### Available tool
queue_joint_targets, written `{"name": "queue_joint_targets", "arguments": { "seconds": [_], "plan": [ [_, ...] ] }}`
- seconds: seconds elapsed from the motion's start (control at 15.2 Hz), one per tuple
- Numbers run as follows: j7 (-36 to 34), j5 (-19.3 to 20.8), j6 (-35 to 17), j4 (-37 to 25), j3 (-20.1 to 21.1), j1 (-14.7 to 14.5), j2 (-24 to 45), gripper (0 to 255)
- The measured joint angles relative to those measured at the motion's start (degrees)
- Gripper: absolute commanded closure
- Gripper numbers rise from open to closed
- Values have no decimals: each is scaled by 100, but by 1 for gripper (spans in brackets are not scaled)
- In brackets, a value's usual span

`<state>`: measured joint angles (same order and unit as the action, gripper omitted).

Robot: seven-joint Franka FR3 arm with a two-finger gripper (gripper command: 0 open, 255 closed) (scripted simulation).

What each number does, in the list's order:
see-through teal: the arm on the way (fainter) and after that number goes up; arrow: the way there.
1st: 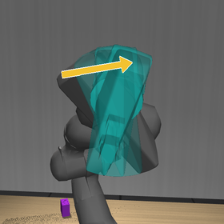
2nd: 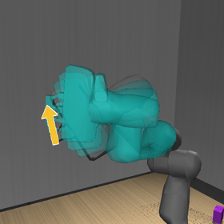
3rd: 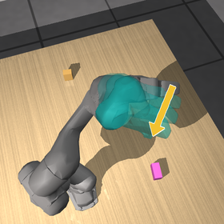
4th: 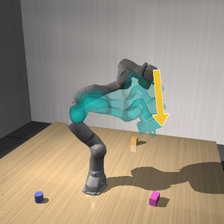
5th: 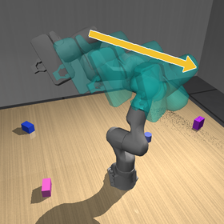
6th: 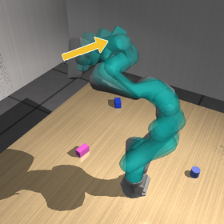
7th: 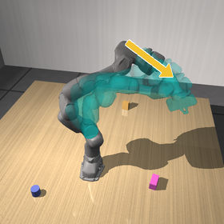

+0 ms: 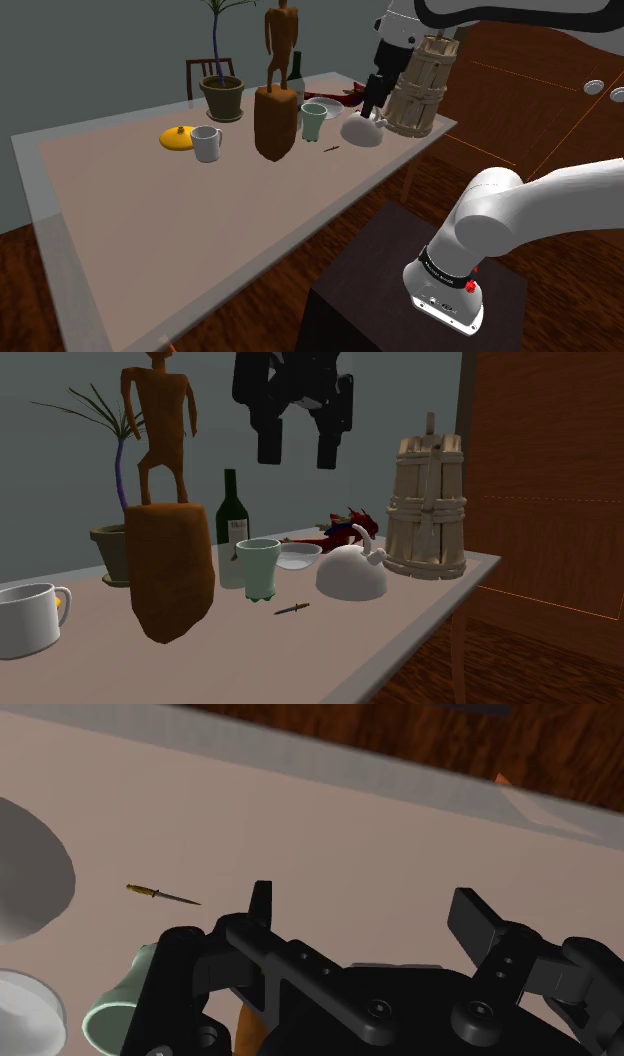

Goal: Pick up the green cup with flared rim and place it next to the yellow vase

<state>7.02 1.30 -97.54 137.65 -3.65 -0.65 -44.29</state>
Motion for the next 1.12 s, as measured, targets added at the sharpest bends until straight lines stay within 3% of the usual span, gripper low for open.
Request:
{"name": "queue_joint_targets", "arguments": {
  "seconds": [0.26, 0.66, 1.12],
  "plan": [
    [61, 74, -338, -80, -61, 24, 416, 0],
    [212, 246, -1190, -452, -227, 85, 1621, 0],
    [384, 348, -1861, -1283, -399, 150, 3081, 0]
  ]
}}
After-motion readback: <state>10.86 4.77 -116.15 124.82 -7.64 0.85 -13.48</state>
